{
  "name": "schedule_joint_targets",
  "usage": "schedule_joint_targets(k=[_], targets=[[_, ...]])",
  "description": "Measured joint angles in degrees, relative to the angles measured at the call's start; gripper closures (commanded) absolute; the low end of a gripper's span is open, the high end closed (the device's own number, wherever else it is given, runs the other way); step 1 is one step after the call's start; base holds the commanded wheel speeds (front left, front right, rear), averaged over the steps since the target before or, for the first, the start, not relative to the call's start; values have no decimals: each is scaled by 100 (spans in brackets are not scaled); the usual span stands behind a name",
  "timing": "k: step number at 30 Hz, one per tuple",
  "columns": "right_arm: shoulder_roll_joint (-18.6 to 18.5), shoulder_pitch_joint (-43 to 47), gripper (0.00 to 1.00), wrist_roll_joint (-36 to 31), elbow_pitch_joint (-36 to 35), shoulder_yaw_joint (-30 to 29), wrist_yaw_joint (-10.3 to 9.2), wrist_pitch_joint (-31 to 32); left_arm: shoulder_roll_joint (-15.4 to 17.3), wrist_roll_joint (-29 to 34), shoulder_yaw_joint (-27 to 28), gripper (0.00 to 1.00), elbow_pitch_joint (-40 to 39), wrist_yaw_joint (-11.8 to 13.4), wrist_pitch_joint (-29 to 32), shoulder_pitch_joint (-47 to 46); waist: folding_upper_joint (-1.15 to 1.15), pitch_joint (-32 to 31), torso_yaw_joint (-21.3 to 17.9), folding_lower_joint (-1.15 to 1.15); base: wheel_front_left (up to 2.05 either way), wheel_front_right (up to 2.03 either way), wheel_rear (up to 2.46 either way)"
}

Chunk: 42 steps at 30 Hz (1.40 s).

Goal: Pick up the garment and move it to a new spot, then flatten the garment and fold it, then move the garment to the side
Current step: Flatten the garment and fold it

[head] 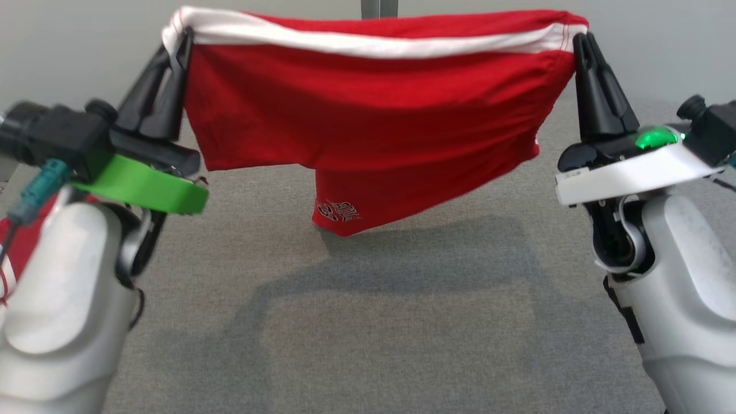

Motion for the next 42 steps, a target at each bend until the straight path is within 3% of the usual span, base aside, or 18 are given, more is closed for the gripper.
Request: schedule_joint_targets(k=[2, 5, 14, 20, 24, 28, 31, 36, 42], targets=[[-126, -272, 100, 137, 18, 105, 0, 1, 287, -21, -100, 100, -29, 0, 225, -376, 0, 2, -18, 0, 0, 0, 0], [-322, -818, 100, 232, 197, 233, 0, 97, 444, -148, -197, 100, 141, -1, 630, -878, 0, 96, -32, 0, 0, 0, 0], [-560, -2976, 100, 71, 1602, 503, 1, 641, 450, -189, -667, 100, 1310, -14, 1200, -2663, 0, 915, -74, 0, 0, 0, 0], [-576, -4788, 100, -486, 2471, 638, 4, 253, 402, 274, -702, 100, 2191, -15, 641, -4349, 0, 1789, -36, 0, 0, 0, 0], [-564, -5221, 100, -556, 2907, 575, 4, 55, 226, 390, -743, 100, 2633, -9, 136, -4873, 0, 2269, 26, 0, 0, 0, 0], [-615, -4766, 100, -430, 3050, 756, 5, 7, -66, 134, -726, 100, 3056, -9, -116, -4558, 0, 2572, 118, 1, 0, 0, 0], [-735, -3811, 100, -270, 2895, 878, 4, 7, -407, -187, -672, 100, 3274, -10, -166, -3668, 0, 2642, 223, 1, 0, 0, 0], [-832, -1890, 100, 133, 2509, 917, 4, 7, -866, -313, -454, 100, 2965, -10, -191, -1857, 0, 2477, 327, 1, 0, 0, 0], [-747, -370, 100, 318, 2034, 894, 4, 2, -1011, -421, -224, 100, 2729, -14, -191, -265, 0, 2128, 349, 1, 0, 0, 0]])
